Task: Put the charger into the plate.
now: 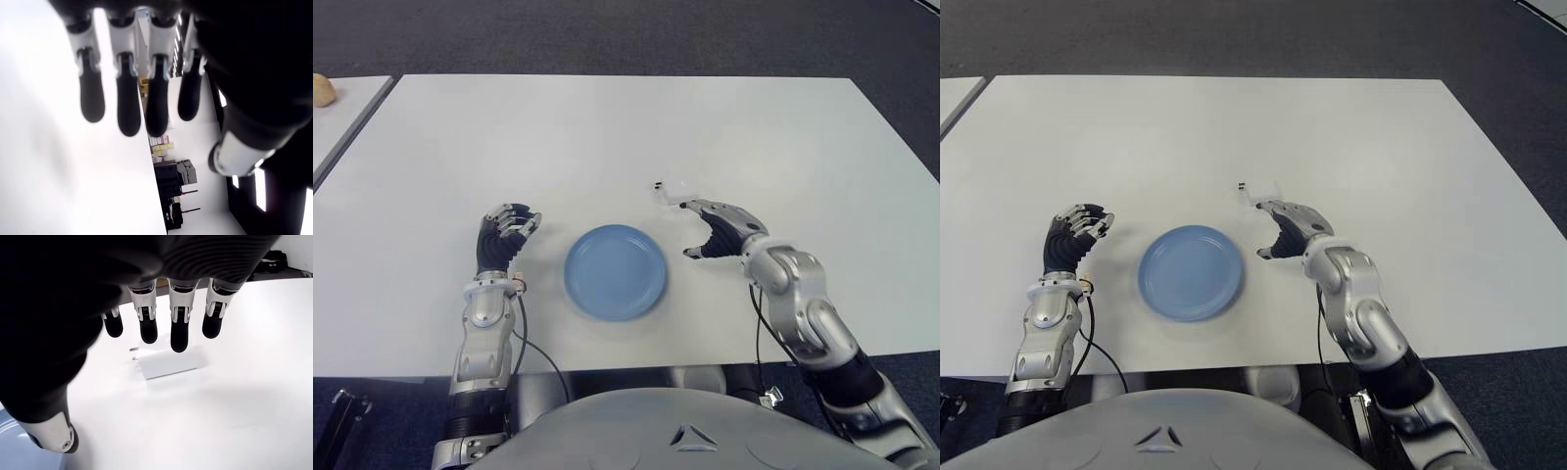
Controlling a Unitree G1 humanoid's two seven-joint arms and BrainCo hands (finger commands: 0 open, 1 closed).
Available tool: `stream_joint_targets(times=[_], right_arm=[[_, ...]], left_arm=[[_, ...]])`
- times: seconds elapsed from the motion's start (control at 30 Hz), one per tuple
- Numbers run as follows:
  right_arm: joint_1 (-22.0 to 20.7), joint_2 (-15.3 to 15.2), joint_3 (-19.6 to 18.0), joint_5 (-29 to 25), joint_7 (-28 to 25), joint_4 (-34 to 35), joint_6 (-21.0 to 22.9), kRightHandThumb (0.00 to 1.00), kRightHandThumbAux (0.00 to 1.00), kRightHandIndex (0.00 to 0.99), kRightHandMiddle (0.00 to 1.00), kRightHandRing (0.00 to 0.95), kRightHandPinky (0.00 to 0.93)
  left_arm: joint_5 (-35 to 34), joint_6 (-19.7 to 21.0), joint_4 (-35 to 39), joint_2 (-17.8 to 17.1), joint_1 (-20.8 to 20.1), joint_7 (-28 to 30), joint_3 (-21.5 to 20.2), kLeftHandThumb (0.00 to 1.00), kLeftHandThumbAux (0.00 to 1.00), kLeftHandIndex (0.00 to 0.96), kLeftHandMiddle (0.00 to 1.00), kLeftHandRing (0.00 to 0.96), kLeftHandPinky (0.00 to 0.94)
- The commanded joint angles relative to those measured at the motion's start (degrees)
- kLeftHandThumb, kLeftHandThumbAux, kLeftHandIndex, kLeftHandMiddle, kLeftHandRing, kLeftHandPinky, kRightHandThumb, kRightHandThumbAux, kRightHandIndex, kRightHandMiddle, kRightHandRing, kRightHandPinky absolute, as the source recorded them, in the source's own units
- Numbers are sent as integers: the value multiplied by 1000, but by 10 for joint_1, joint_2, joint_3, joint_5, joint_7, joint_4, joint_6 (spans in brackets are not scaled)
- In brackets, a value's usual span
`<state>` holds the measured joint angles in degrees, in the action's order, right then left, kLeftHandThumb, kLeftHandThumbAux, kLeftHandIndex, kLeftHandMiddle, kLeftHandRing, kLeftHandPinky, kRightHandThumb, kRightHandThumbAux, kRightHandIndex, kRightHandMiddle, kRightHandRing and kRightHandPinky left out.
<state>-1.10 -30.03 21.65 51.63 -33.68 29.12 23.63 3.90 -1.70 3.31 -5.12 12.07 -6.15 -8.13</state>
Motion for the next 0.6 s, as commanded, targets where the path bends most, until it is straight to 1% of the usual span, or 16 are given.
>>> stream_joint_targets(times=[0.03, 0.1, 0.27, 0.43, 0.6], right_arm=[[53, -5, -24, 2, -23, 83, 4, 146, 694, 0, 110, 114, 0], [62, -4, -29, 4, -29, 96, 2, 138, 692, 0, 109, 111, 0], [99, -10, -47, -11, -48, 143, -11, 117, 688, 0, 85, 81, 0], [112, -12, -57, -12, -64, 163, -20, 89, 686, 0, 64, 54, 0], [120, -13, -65, -10, -72, 172, -35, 76, 689, 0, 62, 48, 0]], left_arm=[[0, 1, -11, -2, -5, 5, 1, 705, 721, 424, 466, 483, 472], [1, -1, -12, -2, -6, 4, 2, 705, 721, 424, 464, 479, 466], [-2, -6, -15, -1, -9, 4, 1, 705, 721, 424, 465, 475, 462], [-3, -4, -17, 1, -13, 2, 1, 705, 722, 424, 470, 474, 465], [-3, -5, -19, 1, -15, 3, 1, 705, 721, 424, 468, 472, 458]])
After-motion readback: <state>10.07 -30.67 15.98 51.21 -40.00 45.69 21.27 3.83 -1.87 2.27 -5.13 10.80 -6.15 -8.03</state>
